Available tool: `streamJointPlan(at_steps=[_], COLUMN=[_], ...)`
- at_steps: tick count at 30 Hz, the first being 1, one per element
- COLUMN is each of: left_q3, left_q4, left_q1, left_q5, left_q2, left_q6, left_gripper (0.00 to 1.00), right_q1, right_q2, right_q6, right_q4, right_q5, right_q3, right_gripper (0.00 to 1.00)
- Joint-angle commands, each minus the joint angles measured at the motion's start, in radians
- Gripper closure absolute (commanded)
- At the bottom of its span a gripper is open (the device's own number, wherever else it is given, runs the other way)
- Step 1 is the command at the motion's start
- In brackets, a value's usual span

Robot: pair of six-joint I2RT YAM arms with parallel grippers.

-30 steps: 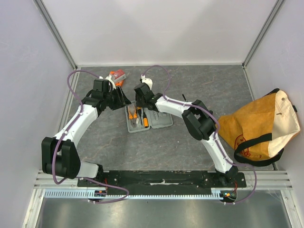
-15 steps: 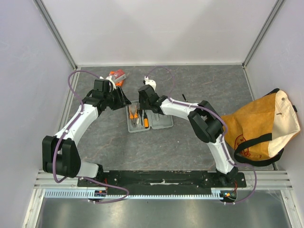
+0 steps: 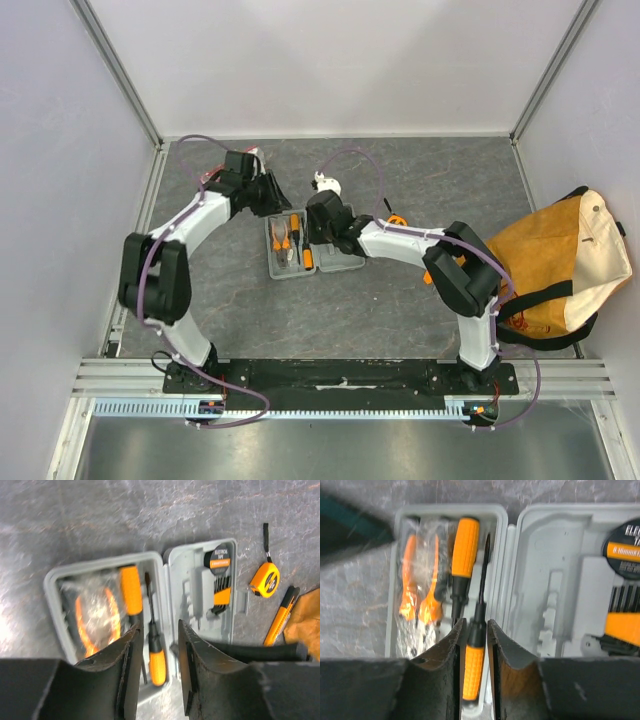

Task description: Pack the tool kit

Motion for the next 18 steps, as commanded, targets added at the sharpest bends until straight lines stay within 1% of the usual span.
streamJointPlan(at_steps=[1, 6, 10, 13, 17, 18], left_q3=[0.134, 0.228, 0.268, 0.283, 0.271, 0.268], left_q4=[0.051, 0.042, -0.001, -0.051, -0.061, -0.062], left_q1=[-0.032, -0.054, -0.069, -0.074, -0.082, -0.082], left_q5=[0.019, 0.014, 0.000, -0.034, -0.066, -0.076], left_q2=[0.138, 0.260, 0.336, 0.375, 0.392, 0.393], left_q6=[-0.023, -0.002, 0.032, 0.049, 0.061, 0.063], left_gripper=[0.61, 0.66, 0.70, 0.72, 0.73, 0.74], right_q1=[0.036, 0.062, 0.082, 0.090, 0.097, 0.099], right_q2=[-0.090, -0.101, -0.101, -0.091, -0.078, -0.076], right_q6=[-0.040, -0.046, -0.040, -0.040, -0.037, -0.037], right_q4=[0.030, 0.032, 0.032, 0.032, 0.032, 0.058], right_q5=[-0.015, -0.041, -0.049, -0.058, -0.064, -0.064], right_q3=[-0.074, -0.111, -0.126, -0.130, -0.126, -0.123], right_gripper=[0.72, 0.76, 0.79, 0.81, 0.84, 0.84])
